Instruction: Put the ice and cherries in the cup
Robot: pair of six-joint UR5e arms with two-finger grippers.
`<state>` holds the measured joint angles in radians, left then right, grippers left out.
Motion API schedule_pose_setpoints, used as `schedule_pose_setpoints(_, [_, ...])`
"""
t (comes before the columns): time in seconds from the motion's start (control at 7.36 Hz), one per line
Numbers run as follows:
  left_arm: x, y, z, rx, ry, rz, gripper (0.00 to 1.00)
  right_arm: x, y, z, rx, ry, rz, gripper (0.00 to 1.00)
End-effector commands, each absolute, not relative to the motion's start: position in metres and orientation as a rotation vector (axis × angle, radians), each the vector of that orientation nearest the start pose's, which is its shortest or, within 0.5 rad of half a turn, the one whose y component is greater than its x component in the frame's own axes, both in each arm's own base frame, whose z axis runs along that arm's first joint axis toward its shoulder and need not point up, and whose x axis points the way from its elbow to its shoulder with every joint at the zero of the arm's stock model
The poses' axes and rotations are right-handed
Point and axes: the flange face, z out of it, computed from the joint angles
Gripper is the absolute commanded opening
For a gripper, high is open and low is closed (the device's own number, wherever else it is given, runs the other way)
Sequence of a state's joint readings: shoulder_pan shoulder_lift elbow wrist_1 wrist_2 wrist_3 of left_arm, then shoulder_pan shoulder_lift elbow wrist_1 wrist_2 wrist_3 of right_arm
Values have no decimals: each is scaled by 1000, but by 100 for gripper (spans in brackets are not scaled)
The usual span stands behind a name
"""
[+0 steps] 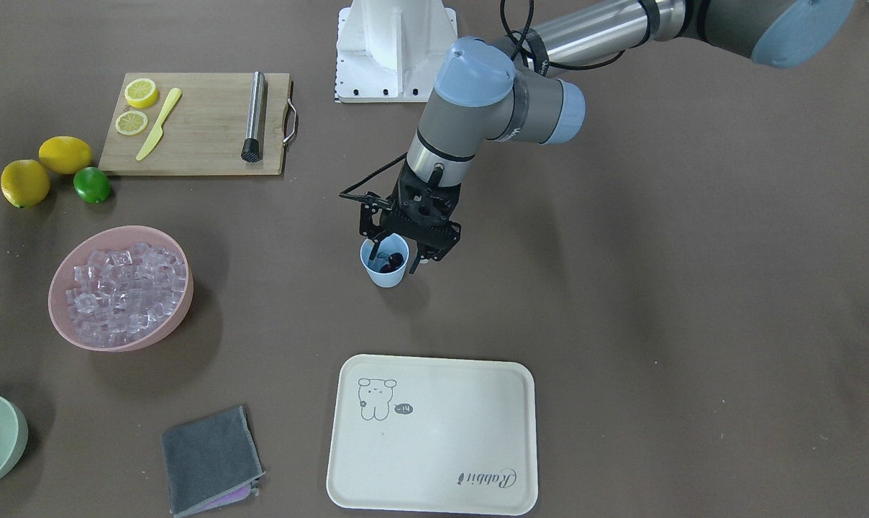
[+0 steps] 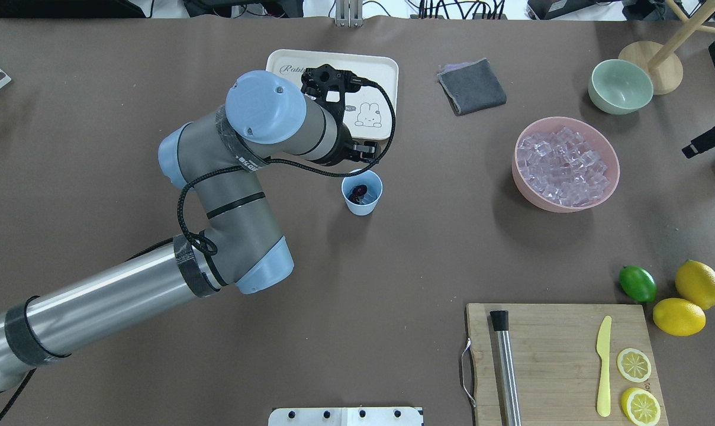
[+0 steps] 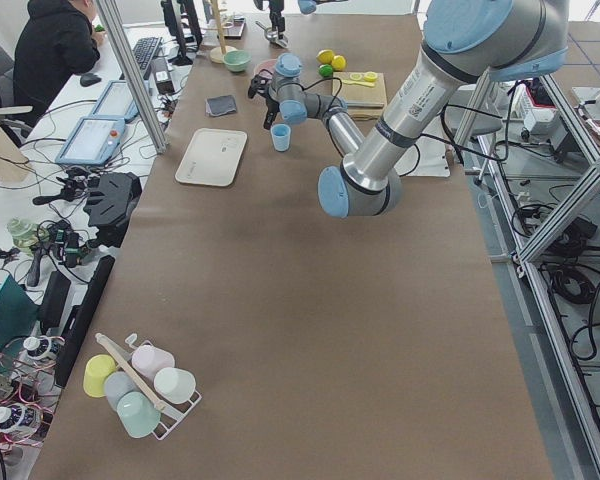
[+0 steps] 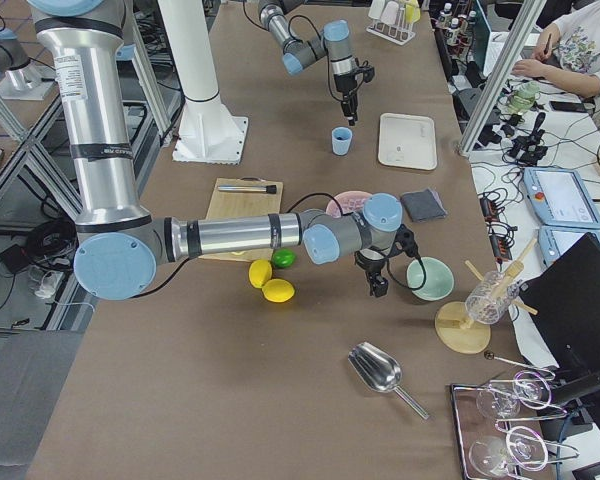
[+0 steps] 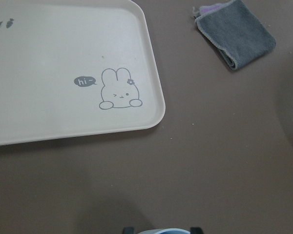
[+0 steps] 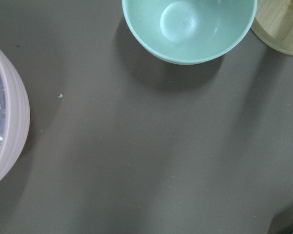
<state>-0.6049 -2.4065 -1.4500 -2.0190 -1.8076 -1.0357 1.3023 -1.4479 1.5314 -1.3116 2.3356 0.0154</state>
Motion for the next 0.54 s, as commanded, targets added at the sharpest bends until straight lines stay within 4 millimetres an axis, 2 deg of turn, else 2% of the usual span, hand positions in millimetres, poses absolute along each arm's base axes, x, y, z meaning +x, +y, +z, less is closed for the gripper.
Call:
schedule_pose_setpoints(0.0, [502, -546, 181, 385, 1056, 53, 97, -87, -559, 585, 218, -799, -370, 99])
schedule_pose_setpoints(0.14, [437, -572, 234, 342, 1040, 59, 97, -86, -557, 586, 216, -800, -369, 99])
schedule_pose_setpoints(0.27, [362, -571, 294, 333, 1017, 66, 97, -84, -553, 589, 213, -797, -366, 99])
schedule_pose_setpoints(0.41, [283, -577, 347, 335, 977, 45, 97, -82, -549, 594, 207, -796, -364, 99])
